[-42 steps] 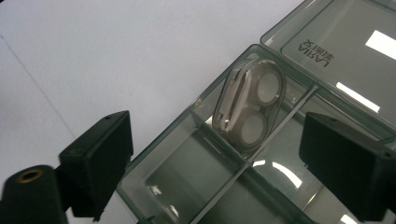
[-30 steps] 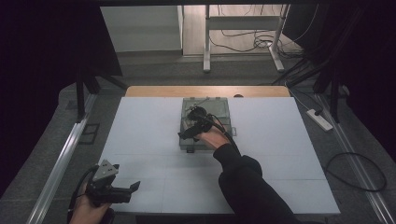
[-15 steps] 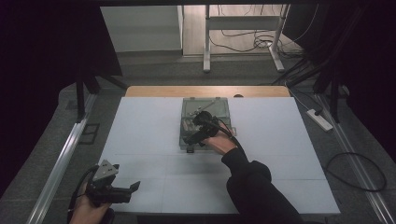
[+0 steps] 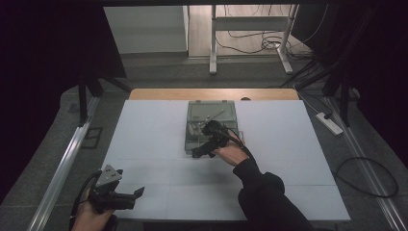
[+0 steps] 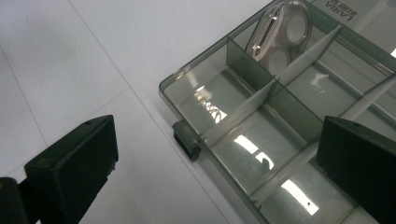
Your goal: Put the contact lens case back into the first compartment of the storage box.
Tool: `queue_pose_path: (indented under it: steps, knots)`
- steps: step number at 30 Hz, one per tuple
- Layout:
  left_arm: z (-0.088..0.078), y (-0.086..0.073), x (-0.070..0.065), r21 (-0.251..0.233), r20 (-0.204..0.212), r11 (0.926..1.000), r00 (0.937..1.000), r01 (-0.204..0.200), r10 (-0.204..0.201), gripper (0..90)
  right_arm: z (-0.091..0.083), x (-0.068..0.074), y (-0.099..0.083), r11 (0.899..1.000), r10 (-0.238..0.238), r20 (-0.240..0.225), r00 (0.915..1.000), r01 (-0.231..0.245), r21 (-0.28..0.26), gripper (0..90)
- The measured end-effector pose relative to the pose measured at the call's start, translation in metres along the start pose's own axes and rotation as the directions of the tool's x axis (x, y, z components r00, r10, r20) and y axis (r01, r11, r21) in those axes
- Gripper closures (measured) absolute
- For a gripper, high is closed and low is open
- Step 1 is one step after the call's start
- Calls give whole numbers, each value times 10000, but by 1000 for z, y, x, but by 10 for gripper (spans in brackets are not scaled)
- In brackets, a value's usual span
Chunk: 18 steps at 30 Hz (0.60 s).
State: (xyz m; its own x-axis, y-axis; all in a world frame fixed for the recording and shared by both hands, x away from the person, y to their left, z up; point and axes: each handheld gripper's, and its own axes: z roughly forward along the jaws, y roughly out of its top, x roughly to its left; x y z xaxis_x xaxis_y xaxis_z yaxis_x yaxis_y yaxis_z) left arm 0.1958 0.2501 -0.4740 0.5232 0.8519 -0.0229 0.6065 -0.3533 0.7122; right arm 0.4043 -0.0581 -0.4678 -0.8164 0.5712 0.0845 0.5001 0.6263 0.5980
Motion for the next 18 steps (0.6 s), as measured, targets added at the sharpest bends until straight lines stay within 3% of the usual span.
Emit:
queue_pose_path:
  steps: [13, 18]
  knots:
    - [0, 0, 0, 23, -31, 10000, 10000, -49, 49, 37, -10, 1, -14, 9988, -434, 139, 9990, 437, -227, 0]
    - [0, 0, 0, 12, -22, 10000, 10000, -55, 55, 37, -16, 1, -16, 9988, -372, 121, 9992, 376, -319, 0]
